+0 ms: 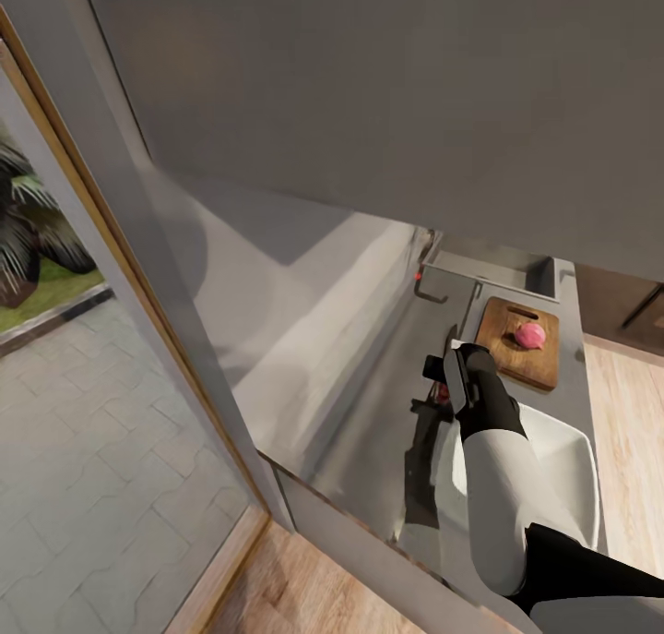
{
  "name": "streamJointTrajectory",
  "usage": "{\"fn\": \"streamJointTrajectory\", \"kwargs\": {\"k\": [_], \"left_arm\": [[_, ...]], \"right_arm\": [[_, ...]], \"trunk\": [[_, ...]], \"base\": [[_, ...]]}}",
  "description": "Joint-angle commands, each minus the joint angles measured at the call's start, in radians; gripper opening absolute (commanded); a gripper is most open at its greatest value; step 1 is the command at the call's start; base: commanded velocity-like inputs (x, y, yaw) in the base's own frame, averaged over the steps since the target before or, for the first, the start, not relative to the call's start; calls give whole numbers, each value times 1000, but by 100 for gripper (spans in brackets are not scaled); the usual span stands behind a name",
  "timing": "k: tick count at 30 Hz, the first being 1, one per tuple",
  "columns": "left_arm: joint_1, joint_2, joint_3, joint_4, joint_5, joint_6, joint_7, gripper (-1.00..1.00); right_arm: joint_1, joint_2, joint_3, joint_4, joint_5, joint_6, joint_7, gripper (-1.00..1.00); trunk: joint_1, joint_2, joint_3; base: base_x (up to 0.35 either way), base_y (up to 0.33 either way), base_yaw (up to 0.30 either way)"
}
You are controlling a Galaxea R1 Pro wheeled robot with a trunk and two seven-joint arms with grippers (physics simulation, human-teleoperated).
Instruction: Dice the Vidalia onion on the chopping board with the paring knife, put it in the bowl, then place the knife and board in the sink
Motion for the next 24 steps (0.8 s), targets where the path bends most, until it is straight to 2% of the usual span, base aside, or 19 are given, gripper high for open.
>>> {"fn": "streamJointTrajectory", "kwargs": {"k": [1,24], "left_arm": [[0,2,-6,-1,6,-2,8,100],[0,2,-6,2,6,-2,8,100]], "right_arm": [[-1,1,-3,-1,9,5,4,-100],[-1,1,3,-12,9,6,4,-100]], "trunk": [[1,-2,0],[1,-2,37]], "base": [[0,0,0],[0,0,0]]}}
